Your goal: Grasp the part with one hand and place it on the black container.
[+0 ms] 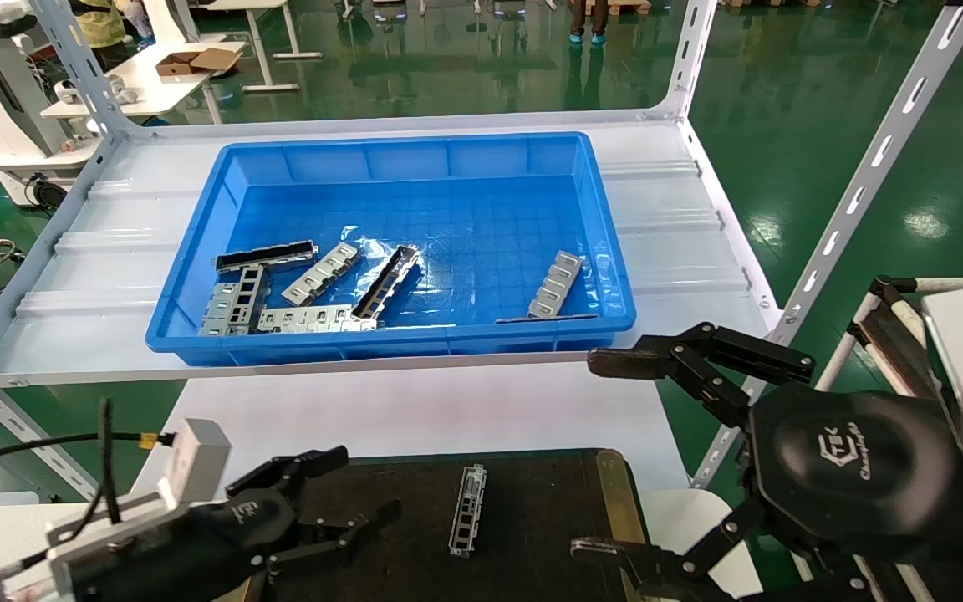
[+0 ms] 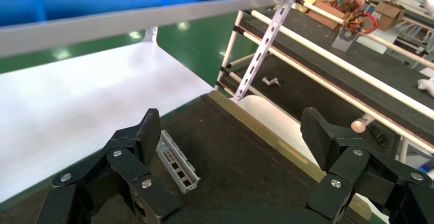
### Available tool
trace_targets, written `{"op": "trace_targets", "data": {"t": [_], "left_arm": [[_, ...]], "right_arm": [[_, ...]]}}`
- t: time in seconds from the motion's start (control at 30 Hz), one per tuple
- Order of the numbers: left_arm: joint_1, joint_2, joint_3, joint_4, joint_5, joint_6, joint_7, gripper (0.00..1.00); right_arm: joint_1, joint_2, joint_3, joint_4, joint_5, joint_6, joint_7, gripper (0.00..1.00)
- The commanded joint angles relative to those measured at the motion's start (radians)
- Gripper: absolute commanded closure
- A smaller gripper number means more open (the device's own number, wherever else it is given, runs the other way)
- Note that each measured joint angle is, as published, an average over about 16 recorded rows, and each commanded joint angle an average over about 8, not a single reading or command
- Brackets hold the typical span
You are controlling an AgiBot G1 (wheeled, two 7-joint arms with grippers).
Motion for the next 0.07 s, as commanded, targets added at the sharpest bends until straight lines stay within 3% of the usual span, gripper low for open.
{"op": "trace_targets", "data": {"t": [0.03,0.07], "left_arm": [[0.008,-0.025,-0.013,-0.016,-0.014,0.002,-0.009,0.00],[0.009,-0.028,-0.015,-0.018,-0.016,0.002,-0.010,0.00]], "right_arm": [[0.000,0.000,0.000,0.000,0.000,0.000,0.000,0.00],[0.000,0.000,0.000,0.000,0.000,0.000,0.000,0.00]]}}
